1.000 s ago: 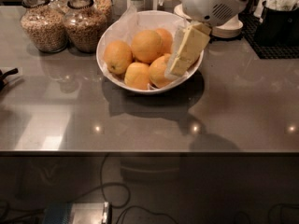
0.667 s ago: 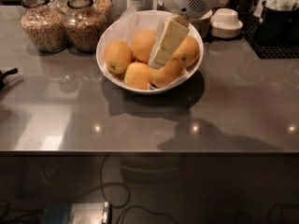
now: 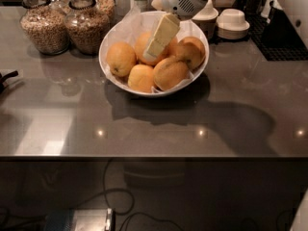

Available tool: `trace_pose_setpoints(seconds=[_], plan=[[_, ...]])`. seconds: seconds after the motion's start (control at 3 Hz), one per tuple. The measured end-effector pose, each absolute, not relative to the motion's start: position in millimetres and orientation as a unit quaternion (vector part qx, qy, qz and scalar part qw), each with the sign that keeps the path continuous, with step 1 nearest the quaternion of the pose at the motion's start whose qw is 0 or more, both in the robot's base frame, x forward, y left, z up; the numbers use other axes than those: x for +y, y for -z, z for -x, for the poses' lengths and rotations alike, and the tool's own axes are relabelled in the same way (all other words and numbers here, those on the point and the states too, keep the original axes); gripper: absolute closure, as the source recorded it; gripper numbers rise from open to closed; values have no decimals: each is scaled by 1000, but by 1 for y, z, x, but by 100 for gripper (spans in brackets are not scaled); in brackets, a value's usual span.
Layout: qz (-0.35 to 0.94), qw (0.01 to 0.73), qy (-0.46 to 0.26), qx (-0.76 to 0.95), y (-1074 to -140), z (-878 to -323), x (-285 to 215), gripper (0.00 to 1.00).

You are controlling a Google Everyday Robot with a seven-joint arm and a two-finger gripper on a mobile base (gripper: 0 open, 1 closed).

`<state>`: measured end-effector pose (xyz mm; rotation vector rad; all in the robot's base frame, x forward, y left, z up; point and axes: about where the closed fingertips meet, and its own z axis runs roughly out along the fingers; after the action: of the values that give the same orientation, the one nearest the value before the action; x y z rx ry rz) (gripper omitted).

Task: Pick orange from white bowl

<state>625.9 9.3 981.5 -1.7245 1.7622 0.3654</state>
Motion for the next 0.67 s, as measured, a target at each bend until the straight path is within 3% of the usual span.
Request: trace_pose_setpoints(seconds=[0.67], plan=[[644,318,-143,681,-971,-626,12,0]])
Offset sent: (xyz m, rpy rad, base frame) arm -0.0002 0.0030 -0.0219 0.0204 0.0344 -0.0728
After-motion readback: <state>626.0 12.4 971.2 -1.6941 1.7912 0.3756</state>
